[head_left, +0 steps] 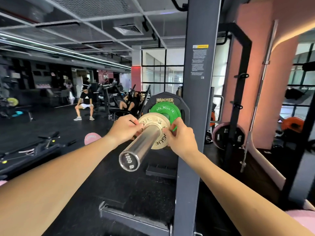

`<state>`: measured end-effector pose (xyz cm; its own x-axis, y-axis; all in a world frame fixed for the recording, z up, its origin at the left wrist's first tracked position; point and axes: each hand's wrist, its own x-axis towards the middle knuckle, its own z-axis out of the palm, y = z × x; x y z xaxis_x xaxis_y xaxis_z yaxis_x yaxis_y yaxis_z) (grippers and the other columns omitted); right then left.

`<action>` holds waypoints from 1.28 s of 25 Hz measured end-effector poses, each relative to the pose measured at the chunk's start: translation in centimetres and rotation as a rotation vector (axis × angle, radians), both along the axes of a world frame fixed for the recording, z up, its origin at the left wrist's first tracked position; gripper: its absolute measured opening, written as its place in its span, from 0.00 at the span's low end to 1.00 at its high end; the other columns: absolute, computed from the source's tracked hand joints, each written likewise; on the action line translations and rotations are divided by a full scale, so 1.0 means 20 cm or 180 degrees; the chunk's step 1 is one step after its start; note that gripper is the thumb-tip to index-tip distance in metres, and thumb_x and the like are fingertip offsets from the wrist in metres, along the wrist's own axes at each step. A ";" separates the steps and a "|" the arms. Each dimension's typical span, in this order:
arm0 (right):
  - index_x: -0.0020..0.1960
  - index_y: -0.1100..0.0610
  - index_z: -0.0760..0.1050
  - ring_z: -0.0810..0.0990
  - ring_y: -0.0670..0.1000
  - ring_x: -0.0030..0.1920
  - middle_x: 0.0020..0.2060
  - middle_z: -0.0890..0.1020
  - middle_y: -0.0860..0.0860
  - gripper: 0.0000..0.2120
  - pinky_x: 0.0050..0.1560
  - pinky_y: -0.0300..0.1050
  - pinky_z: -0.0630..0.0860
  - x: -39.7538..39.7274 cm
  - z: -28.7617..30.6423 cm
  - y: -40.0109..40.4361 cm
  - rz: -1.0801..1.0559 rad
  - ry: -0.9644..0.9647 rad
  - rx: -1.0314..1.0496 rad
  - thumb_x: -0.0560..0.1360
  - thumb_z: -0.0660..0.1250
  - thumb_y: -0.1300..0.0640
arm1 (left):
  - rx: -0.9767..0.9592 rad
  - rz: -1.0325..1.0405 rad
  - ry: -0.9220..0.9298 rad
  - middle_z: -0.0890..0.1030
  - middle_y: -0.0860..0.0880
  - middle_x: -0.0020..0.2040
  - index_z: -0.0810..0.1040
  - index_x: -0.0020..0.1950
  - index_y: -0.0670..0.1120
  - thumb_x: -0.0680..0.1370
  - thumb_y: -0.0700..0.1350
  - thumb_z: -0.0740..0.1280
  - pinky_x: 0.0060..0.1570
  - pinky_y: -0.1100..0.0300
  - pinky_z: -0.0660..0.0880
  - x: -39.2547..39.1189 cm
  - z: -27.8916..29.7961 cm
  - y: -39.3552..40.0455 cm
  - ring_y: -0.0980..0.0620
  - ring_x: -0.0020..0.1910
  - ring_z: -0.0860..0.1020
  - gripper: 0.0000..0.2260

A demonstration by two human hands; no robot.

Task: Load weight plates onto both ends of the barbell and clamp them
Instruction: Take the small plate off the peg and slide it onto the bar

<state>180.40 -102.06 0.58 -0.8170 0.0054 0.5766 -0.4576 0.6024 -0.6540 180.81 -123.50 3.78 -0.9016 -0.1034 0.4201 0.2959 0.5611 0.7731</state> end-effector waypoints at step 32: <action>0.39 0.50 0.80 0.83 0.52 0.35 0.37 0.87 0.51 0.03 0.43 0.49 0.83 0.25 0.12 0.22 0.0319 -0.0557 -0.0325 0.72 0.70 0.55 | -0.0041 -0.0392 -0.0288 0.87 0.52 0.41 0.86 0.47 0.54 0.79 0.51 0.70 0.38 0.61 0.79 0.24 0.27 -0.16 0.56 0.40 0.86 0.05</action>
